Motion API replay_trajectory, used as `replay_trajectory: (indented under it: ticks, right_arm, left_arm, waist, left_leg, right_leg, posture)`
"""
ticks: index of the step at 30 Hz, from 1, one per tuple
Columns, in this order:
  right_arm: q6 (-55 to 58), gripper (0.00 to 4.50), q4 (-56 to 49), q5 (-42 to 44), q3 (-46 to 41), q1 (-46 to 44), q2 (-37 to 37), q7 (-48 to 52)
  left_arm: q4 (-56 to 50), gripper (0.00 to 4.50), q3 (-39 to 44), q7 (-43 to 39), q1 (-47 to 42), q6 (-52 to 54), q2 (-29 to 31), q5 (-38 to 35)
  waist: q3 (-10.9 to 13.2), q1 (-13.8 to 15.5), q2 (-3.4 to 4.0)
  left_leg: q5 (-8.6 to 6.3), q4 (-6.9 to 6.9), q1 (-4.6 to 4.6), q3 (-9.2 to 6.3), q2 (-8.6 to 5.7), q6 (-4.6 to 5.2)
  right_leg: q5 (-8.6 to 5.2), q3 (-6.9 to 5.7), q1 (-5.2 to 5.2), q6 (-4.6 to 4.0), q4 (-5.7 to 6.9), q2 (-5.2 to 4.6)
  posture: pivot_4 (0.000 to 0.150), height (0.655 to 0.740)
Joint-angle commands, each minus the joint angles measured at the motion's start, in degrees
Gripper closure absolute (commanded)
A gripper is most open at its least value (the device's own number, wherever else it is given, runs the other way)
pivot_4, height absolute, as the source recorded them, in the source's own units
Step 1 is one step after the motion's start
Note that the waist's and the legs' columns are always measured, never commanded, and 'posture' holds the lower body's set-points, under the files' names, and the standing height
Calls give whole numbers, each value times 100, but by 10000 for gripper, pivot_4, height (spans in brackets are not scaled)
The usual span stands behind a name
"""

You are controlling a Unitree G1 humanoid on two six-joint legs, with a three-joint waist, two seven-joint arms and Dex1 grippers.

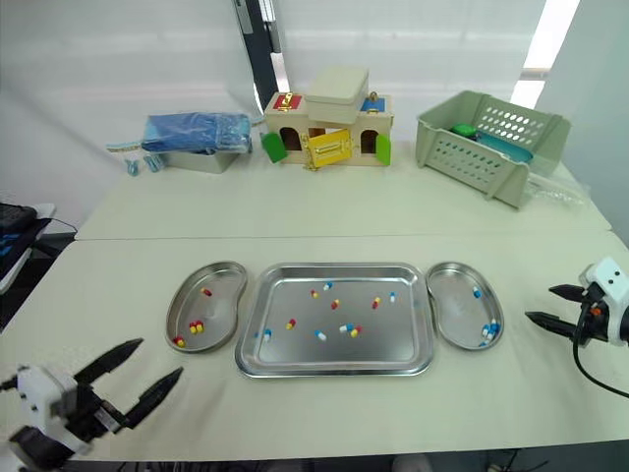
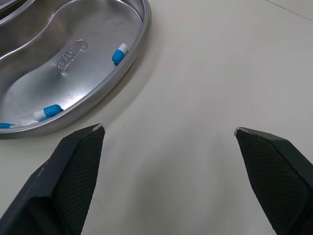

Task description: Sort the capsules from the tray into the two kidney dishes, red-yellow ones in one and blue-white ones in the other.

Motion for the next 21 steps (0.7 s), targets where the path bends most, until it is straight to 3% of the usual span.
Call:
replay_trajectory:
  ticks: [1,8,15,17,21]
  right_arm:
    - [-117,146,-16,-49,-27,-106,-135,88]
    - [-142,146,174,-251,132,-290,-289,208]
    - [-69,146,252,-311,280,-781,-605,570]
    - [474,146,-362,-28,266,-879,-706,878]
    - [2245,146,-3014,1118,482,-1014,-660,1056]
  left_arm:
    - [-277,0,-406,-50,441,-903,-599,134]
    - [-201,0,-1030,117,812,-2112,-1330,321]
    - [-128,0,-1330,305,905,-2499,-1322,306]
    - [-161,0,-1450,338,1019,-2549,-1305,312]
    - [-167,0,-1609,392,1112,-2581,-1218,280]
  waist:
    - [-1,20,1]
    - [1,62,3]
    - [0,61,6]
    - [2,41,9]
    - [1,23,18]
  left_leg:
    - [-1,0,7,4,-3,1]
    - [-2,0,9,6,-4,3]
    - [-2,-1,10,11,-4,4]
    - [-3,-1,10,13,-4,5]
    - [-4,-4,10,10,2,6]
  right_leg:
    - [0,2,8,0,-4,-2]
    - [1,3,14,3,-13,-2]
    - [1,8,14,3,-14,-2]
    - [1,11,14,3,-14,-2]
    - [1,8,11,3,-14,3]
  posture:
    - [1500,7400]
    - [1500,7400]
    - [1500,7400]
    - [1500,7400]
    - [1500,7400]
